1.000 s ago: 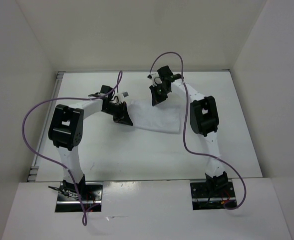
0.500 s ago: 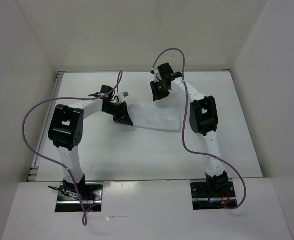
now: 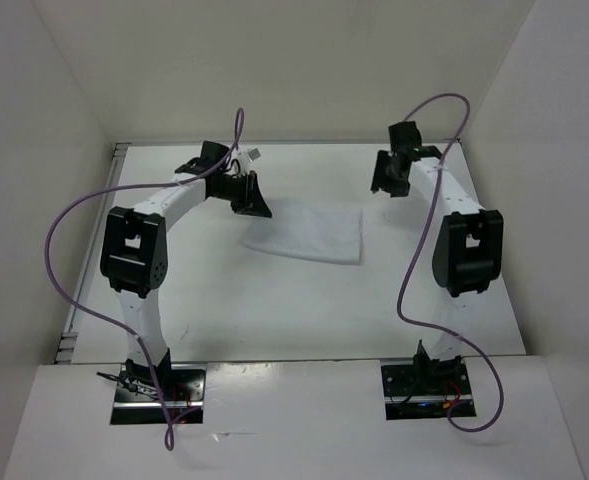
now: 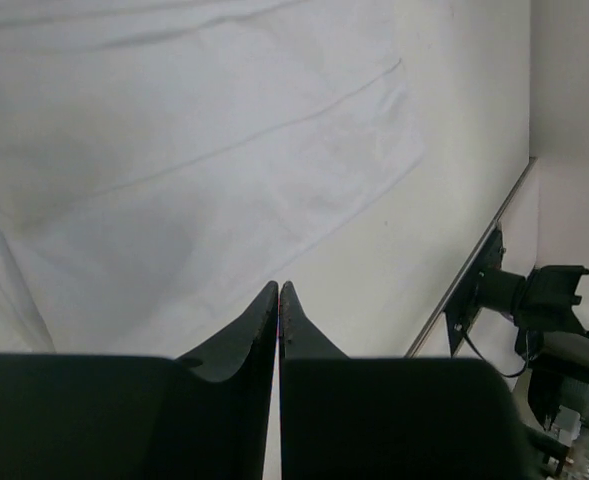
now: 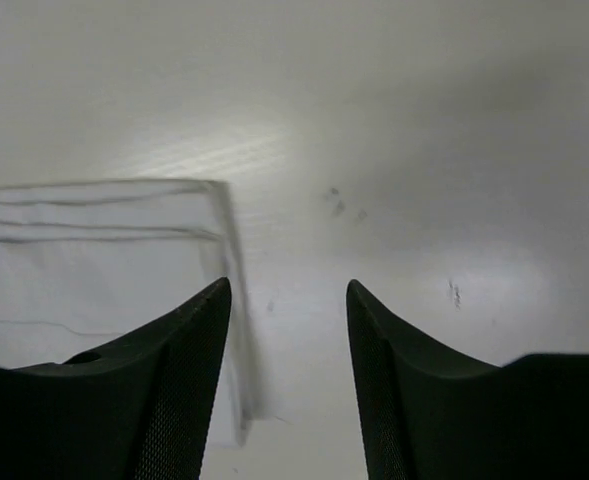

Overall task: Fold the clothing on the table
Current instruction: Fold the skirt

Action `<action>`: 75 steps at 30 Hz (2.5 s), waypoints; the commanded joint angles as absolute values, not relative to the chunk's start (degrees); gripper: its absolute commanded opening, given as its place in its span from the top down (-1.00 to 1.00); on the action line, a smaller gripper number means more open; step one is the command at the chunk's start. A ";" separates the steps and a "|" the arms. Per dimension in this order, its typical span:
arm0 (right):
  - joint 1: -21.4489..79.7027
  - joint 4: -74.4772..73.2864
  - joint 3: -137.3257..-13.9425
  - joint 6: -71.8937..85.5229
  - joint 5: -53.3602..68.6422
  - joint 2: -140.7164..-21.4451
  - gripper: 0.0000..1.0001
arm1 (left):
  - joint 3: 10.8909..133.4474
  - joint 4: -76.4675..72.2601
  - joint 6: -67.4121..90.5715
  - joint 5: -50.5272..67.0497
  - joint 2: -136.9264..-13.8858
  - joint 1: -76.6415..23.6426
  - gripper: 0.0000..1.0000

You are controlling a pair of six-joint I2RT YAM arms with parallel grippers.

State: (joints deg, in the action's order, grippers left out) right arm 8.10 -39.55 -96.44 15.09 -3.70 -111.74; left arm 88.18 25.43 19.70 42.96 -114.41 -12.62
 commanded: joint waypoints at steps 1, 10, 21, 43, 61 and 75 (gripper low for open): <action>4.67 -37.80 -85.56 21.61 -1.60 -107.24 -0.10 | 92.54 24.70 19.51 45.17 -117.24 -12.39 0.86; 2.11 -28.31 -72.69 26.62 13.96 -106.52 0.05 | 98.53 27.77 18.28 46.49 -121.28 -11.87 0.86; 2.11 -21.01 -69.87 31.46 24.51 -109.33 0.05 | 95.54 27.77 17.75 47.02 -120.76 -11.87 0.86; 5.71 -15.56 -61.26 36.65 25.67 -112.24 1.00 | 97.83 28.92 13.81 51.69 -124.19 -18.54 0.86; 6.24 -20.13 -67.14 34.54 25.40 -109.07 1.00 | 89.56 29.53 13.97 37.10 -126.30 -22.32 0.89; 6.77 -22.85 -70.74 34.01 24.70 -103.38 1.00 | 93.87 31.46 14.07 37.79 -132.01 -23.37 0.89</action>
